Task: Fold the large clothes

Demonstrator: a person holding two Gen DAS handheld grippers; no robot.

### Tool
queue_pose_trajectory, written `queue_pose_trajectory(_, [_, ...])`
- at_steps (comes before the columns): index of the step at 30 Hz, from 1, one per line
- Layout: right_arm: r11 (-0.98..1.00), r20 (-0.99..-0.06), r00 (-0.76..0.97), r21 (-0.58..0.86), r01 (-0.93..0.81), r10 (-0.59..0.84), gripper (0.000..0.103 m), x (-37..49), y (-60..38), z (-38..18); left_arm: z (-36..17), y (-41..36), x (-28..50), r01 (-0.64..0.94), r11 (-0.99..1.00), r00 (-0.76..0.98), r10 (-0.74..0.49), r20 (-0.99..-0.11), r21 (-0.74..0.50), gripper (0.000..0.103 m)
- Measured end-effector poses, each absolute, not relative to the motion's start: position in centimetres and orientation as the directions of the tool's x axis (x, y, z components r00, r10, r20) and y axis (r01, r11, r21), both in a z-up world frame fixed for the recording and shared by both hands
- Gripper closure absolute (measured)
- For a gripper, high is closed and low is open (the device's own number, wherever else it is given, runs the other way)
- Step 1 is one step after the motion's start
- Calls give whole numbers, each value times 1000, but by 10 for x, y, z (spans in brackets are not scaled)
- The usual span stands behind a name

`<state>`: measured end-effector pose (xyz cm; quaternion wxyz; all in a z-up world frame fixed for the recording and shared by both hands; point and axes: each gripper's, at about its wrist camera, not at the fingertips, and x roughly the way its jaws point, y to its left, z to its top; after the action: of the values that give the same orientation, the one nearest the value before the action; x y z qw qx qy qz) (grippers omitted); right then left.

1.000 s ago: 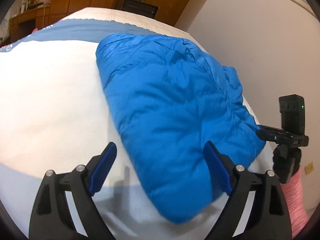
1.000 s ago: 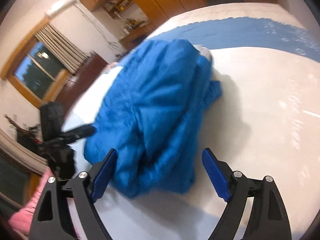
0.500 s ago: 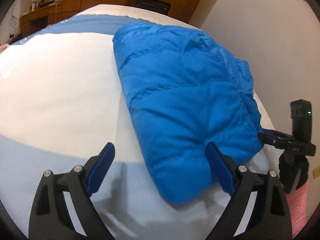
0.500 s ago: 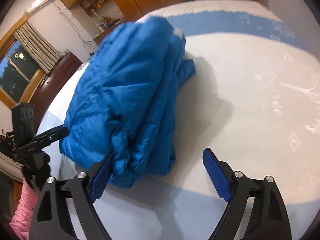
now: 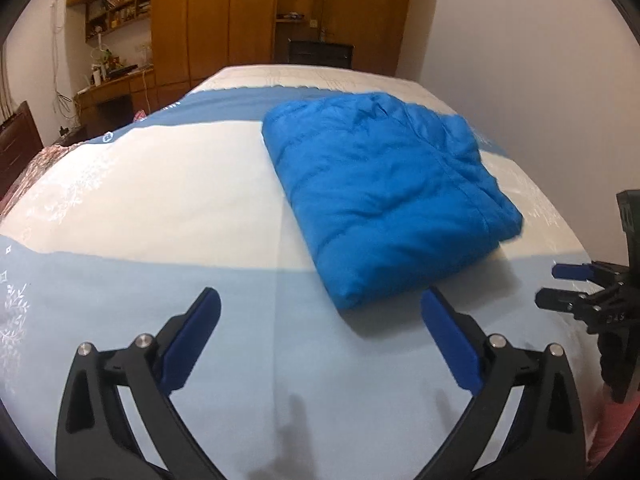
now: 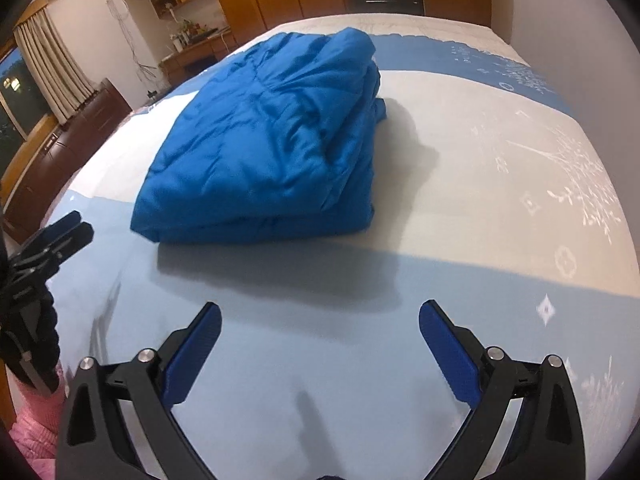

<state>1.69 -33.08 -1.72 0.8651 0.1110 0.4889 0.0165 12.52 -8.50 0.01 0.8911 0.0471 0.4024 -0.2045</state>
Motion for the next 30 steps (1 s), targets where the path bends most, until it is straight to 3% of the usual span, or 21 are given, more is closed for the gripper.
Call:
queue_pose_trajectory(20, [979,-843,534,150,136,55,4,-30,-305,-4,1,-64,62,343,939,609,-255,-751,-41,3])
queue_pose_trajectory(30, [970,-825,558,201,136,92,4,-46,-303,0,7,-67,40,353,936,632,-243,-736,-6,3])
